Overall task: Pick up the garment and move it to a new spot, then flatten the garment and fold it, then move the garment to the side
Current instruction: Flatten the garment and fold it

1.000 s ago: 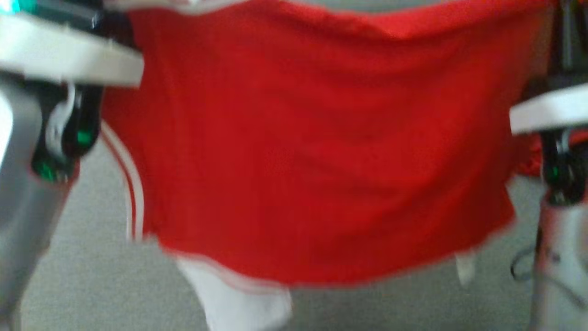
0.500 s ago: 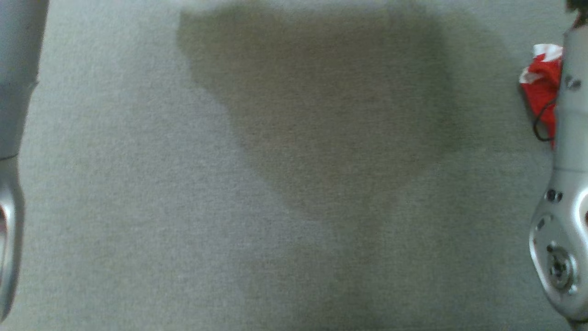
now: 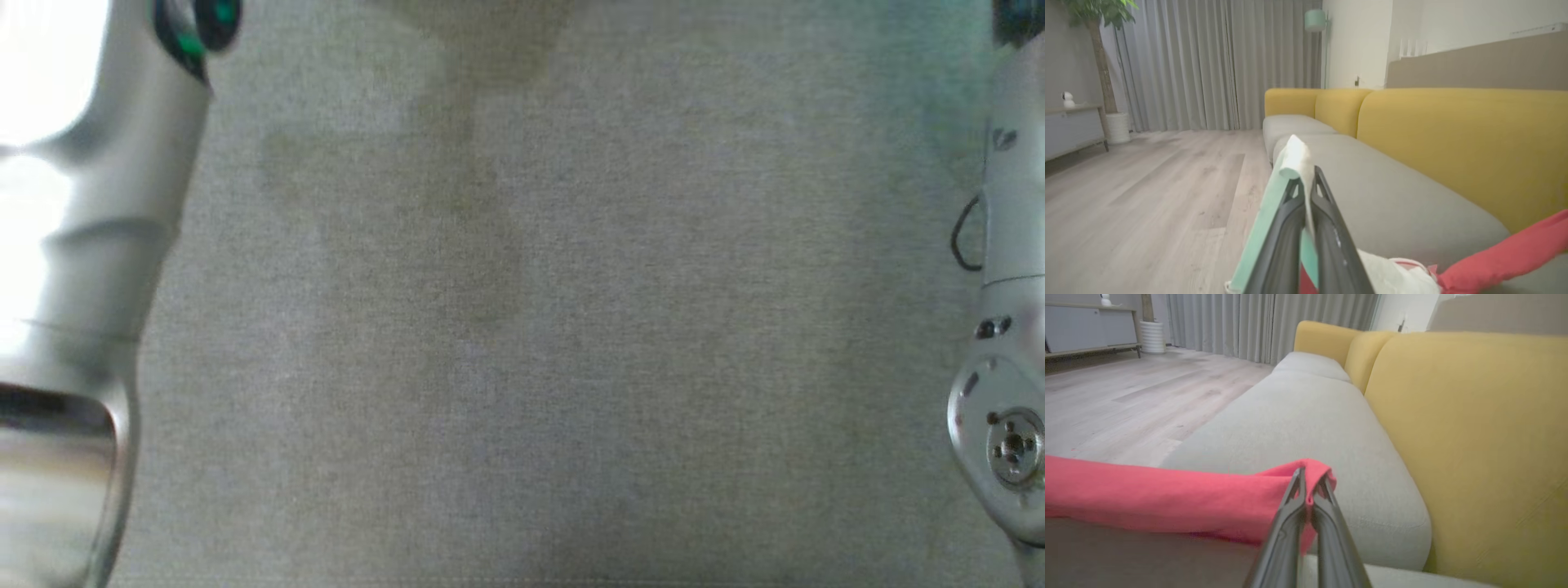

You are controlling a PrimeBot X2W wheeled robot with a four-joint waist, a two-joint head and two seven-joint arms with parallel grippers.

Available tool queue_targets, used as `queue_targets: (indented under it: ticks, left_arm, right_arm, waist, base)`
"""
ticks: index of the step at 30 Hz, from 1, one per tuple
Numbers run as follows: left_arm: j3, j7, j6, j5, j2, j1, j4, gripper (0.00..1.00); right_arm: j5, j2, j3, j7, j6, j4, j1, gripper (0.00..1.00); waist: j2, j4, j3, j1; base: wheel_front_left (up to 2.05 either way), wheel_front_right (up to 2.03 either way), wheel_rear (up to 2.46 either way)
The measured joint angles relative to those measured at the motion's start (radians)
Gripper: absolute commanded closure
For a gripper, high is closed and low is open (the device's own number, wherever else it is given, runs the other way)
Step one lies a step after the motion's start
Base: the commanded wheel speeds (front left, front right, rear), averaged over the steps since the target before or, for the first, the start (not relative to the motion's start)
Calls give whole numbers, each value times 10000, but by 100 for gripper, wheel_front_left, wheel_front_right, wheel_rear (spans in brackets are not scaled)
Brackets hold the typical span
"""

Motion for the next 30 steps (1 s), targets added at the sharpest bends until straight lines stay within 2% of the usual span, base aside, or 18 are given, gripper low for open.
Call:
queue_targets:
  ticks: [5, 9, 14, 22, 30]
  left_arm:
    - [234, -711, -6, -322, -84, 909, -92, 100]
    - [460, -1108, -2, -525, 2, 1794, -807, 100]
    - [965, -1289, 217, -685, 380, 3452, -2196, 100]
    - [1256, -1369, 899, -683, 658, 7172, -4790, 100]
    - [1241, -1409, 1756, -652, 846, 10931, -6822, 100]
  right_arm:
    - [-40, 52, -253, -915, 0, 579, 247, 100]
    - [221, 79, -226, -1503, 0, 723, 762, 100]
    - [1335, 81, 380, -1839, 0, 537, 1574, 100]
    - [2431, 144, 604, -1921, 0, -1254, 4636, 100]
    - [3530, 263, 966, -577, 0, -4389, 8574, 100]
  waist:
    - [0, 55, 548, 1]
    - [0, -24, 424, -4]
    - [0, -98, -16, -4]
    - [1, -52, -1288, -6]
    - [1, -23, -2877, -7]
  base:
    - [0, 0, 0]
    - [0, 0, 0]
    - [0, 0, 0]
    - [0, 0, 0]
    - [0, 0, 0]
